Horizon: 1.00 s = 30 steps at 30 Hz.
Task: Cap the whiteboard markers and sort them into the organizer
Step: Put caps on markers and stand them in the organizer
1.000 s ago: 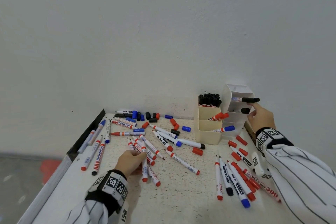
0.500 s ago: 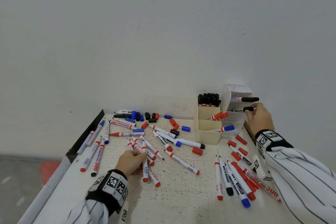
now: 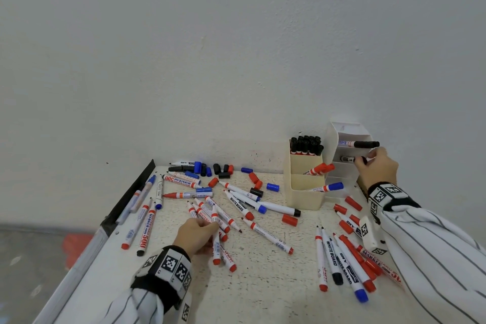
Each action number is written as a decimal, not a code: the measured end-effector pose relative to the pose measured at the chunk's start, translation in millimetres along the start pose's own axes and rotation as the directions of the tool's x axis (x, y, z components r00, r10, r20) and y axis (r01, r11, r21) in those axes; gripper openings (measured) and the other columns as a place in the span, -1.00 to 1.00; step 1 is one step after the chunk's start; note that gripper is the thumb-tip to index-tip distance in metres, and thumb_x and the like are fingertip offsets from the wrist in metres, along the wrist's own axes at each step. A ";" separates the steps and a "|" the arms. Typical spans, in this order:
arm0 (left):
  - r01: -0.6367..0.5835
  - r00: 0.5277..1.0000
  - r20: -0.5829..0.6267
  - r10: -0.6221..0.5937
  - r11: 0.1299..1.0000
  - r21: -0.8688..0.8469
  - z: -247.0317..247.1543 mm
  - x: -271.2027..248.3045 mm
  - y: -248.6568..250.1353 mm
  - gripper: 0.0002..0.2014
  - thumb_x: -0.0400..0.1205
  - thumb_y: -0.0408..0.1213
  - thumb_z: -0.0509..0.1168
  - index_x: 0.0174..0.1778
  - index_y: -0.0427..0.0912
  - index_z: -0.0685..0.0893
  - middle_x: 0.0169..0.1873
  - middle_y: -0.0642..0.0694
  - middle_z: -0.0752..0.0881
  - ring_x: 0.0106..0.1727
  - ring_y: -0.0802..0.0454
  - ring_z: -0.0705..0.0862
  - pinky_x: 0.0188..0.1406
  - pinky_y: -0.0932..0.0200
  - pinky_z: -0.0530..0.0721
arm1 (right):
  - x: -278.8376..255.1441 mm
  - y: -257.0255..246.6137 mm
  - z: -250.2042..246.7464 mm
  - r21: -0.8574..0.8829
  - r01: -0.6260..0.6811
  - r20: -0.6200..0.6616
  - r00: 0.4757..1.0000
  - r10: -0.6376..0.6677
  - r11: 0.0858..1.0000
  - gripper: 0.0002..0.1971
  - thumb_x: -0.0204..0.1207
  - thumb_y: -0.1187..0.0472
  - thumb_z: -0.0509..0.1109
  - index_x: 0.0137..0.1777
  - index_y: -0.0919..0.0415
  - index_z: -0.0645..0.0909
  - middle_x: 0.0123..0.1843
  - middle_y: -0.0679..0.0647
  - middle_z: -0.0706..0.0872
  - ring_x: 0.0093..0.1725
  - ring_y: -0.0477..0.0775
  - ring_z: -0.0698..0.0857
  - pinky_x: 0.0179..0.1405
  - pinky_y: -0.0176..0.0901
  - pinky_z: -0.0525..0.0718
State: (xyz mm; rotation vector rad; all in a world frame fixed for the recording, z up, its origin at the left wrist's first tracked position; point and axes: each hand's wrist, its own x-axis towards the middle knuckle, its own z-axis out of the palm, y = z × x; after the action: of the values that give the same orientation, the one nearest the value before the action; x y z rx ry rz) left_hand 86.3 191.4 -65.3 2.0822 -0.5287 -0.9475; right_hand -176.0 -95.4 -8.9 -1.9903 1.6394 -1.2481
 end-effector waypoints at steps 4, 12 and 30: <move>-0.006 1.000 0.004 0.006 1.000 -0.002 -1.1 1.0 -0.1 -0.86 0.62 -0.16 0.29 -0.15 -0.14 0.66 -0.32 -0.09 0.74 -0.39 0.11 0.67 -0.44 0.31 0.61 | -2.6 -0.5 0.7 -0.014 0.074 -0.010 0.997 -0.074 0.997 -0.81 0.58 0.26 0.28 0.01 0.43 0.55 -0.30 0.38 0.65 -0.33 0.20 0.55 -0.21 -0.04 0.58; -0.015 1.000 0.004 0.015 1.000 -0.011 -0.4 1.5 0.9 -0.87 0.63 -0.18 0.28 -0.13 -0.14 0.65 -0.35 -0.07 0.72 -0.44 0.13 0.65 -0.55 0.37 0.60 | -2.0 0.5 -0.6 -0.115 0.007 0.039 0.999 -0.003 0.993 -0.81 0.52 0.34 0.34 0.07 0.45 0.56 -0.03 0.42 0.64 -0.01 0.38 0.61 -0.04 -0.01 0.53; -0.059 0.998 -0.015 0.059 0.998 0.003 0.9 3.4 -0.2 -0.85 0.63 -0.18 0.28 0.00 -0.16 0.68 -0.30 -0.08 0.73 -0.39 0.12 0.66 -0.44 0.34 0.63 | -2.5 -5.5 -1.4 -0.127 0.066 0.079 0.995 -0.056 0.990 -0.78 0.48 0.43 0.34 0.10 0.47 0.53 -0.03 0.42 0.64 0.00 0.40 0.61 0.00 0.05 0.56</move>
State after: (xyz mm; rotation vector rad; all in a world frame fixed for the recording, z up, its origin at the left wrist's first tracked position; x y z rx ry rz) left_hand 87.8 189.0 -67.4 2.0631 -0.5812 -0.8966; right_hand -173.3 -91.0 -5.4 -2.1515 1.6742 -1.0985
